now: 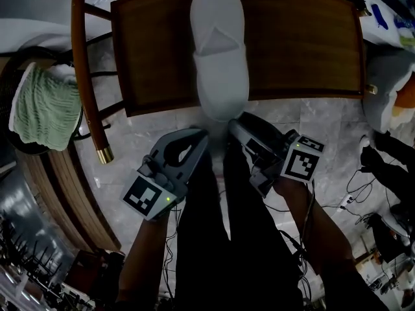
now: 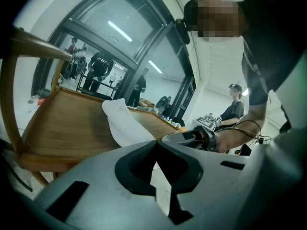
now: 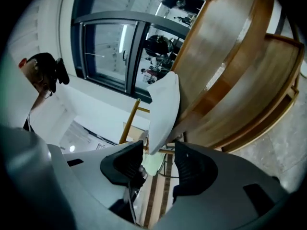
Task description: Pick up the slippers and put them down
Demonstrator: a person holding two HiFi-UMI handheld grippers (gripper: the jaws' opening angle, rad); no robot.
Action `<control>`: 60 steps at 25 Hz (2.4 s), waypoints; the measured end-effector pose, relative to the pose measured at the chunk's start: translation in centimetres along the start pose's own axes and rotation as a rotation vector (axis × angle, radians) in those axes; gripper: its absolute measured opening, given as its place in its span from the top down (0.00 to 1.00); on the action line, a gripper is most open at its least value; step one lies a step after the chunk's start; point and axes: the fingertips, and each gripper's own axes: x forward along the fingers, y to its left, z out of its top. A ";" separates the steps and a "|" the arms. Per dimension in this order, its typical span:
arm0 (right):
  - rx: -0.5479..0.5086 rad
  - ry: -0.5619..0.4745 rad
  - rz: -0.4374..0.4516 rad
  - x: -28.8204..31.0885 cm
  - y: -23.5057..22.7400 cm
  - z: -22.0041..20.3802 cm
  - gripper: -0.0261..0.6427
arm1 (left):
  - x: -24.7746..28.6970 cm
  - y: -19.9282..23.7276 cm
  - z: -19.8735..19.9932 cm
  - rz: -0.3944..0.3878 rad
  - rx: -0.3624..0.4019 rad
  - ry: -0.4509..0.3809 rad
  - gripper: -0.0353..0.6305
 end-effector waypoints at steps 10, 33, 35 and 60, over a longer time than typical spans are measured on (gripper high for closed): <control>0.104 -0.002 -0.001 1.3 -0.6 0.4 0.69 | 0.3 0.1 -0.7 -0.006 -0.013 0.011 0.94; -0.014 -0.070 0.160 -0.2 4.1 2.5 0.85 | -0.2 -0.6 1.6 -0.018 0.001 -0.016 0.94; -0.028 -0.089 0.195 -0.5 5.9 3.0 0.85 | -0.7 -1.0 2.6 -0.016 0.004 -0.021 0.94; -0.411 -0.400 0.624 -9.7 38.0 16.2 0.85 | -9.7 -11.9 29.7 -0.035 0.293 -0.302 0.94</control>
